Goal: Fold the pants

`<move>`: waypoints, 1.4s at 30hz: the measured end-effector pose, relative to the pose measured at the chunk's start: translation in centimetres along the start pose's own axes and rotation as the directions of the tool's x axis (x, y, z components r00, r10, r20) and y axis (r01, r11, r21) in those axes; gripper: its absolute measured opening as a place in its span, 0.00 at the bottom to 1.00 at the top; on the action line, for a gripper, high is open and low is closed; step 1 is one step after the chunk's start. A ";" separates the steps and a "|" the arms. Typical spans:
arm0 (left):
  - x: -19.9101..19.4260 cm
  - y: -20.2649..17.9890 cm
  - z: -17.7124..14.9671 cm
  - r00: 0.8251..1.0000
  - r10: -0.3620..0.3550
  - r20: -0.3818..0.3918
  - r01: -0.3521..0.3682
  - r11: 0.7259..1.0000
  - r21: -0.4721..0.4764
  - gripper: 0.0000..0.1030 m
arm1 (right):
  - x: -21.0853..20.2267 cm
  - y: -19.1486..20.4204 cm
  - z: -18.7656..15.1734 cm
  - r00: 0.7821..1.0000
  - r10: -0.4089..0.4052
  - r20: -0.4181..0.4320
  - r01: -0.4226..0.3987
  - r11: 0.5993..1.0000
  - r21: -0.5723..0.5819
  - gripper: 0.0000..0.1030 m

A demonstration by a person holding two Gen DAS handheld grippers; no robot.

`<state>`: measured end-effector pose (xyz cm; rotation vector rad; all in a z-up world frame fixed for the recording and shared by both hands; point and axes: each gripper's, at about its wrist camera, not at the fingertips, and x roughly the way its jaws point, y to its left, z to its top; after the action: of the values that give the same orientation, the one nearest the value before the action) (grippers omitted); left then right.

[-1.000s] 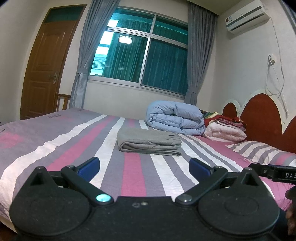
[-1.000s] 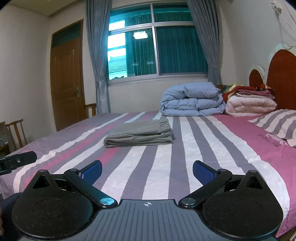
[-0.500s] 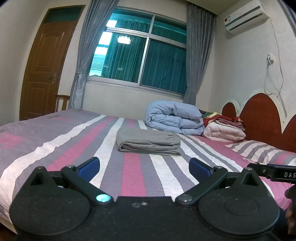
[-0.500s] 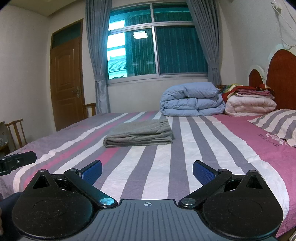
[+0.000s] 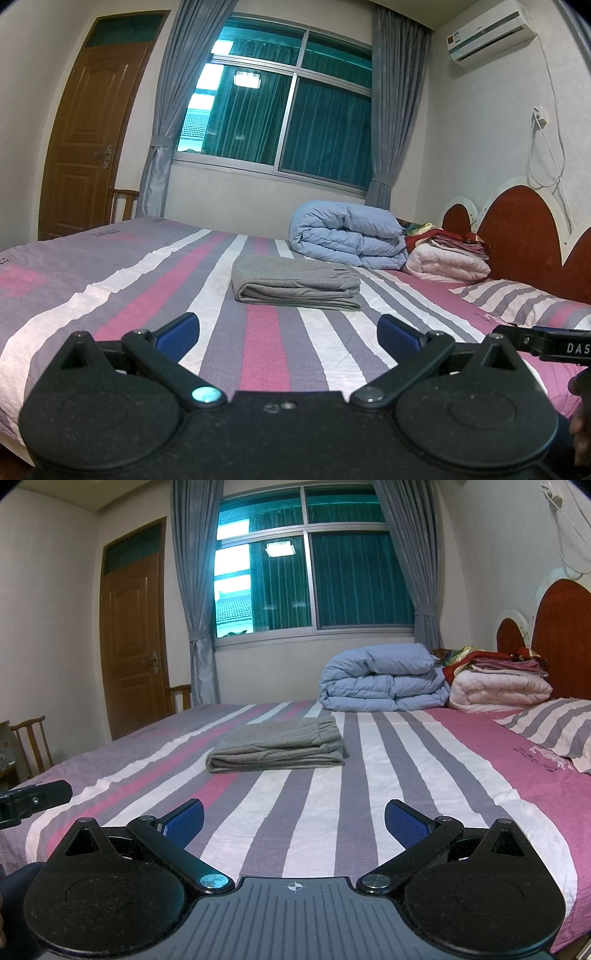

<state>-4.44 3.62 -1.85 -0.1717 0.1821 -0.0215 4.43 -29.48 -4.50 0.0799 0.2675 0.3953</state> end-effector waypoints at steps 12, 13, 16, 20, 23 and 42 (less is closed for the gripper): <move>0.0 0.0 0.0 1.000 -0.001 0.002 0.001 1.000 0.001 0.94 | 0.0 0.0 0.0 1.000 -0.001 -0.002 0.001 1.000 -0.001 1.00; 0.0 -0.1 0.0 1.000 0.000 0.003 0.000 1.000 0.002 0.94 | -0.1 0.0 0.0 1.000 -0.001 -0.002 0.001 1.000 -0.001 1.00; 0.0 -0.1 0.0 1.000 -0.001 0.002 0.001 1.000 0.002 0.94 | -0.1 0.0 0.0 1.000 0.000 -0.002 0.000 1.000 -0.001 1.00; 0.0 -0.1 -0.1 1.000 0.002 0.002 -0.002 1.000 0.002 0.94 | -0.1 0.0 0.0 1.000 0.000 -0.003 0.000 1.000 -0.002 1.00; 0.0 0.0 0.0 1.000 0.001 0.001 -0.001 1.000 0.001 0.94 | -0.1 -0.2 0.0 1.000 0.000 -0.003 0.000 1.000 -0.002 1.00; -0.5 -0.7 0.1 1.000 -0.002 0.020 0.001 0.999 0.054 0.94 | -0.3 -0.2 -0.2 1.000 0.001 -0.005 -0.001 1.000 -0.008 1.00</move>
<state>-4.87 3.00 -1.52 -0.1185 0.1611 -0.0259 4.17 -29.82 -4.68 0.0713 0.2709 0.3976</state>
